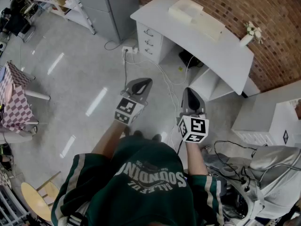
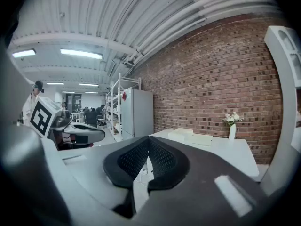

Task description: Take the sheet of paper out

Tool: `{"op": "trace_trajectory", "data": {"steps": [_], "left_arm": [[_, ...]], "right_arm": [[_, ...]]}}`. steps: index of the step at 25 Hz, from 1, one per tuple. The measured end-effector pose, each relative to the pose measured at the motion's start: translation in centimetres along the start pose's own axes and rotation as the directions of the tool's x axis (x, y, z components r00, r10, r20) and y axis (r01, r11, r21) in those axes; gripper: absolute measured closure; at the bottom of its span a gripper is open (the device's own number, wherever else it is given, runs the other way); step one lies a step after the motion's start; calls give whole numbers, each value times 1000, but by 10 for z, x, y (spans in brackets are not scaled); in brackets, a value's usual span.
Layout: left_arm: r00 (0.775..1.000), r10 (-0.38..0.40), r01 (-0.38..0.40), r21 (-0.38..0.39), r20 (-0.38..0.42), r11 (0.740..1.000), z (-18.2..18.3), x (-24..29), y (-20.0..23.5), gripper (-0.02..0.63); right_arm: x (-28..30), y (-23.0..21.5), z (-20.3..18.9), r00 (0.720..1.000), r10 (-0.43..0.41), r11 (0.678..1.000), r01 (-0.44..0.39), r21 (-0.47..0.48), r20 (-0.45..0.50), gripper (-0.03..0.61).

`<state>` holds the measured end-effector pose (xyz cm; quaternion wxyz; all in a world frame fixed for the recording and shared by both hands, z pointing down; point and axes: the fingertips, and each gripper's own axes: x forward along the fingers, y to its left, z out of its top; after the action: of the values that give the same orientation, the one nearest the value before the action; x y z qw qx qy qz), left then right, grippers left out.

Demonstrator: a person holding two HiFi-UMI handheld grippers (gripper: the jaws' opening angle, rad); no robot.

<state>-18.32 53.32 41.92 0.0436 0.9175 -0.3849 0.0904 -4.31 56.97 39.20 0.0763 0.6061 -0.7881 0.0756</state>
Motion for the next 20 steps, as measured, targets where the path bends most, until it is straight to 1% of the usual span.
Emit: {"op": "trace_trajectory", "data": {"steps": [3,8,16,20], "left_arm": [[1000,0,0,1,4,1000,1,6,-6,603],[1000,1,-1,-1,-11,1000,-2,14,-15,603],[1000,10,-10,-10,-11,1000,2,20,-35,603],[1000,19,-19,0,0,1000,8,29,-49,603]], "right_arm": [[-2,-9,0,1000,-4,1000,4,-2,7,577],[-5,-19,-7,1000,-2,1000,2,-3,-8,577],[-19,-27,-16,999,40,999,-40,-14,-35,578],[-26,-36,-12,997,69,997,-70,-19,-23,577]]}}
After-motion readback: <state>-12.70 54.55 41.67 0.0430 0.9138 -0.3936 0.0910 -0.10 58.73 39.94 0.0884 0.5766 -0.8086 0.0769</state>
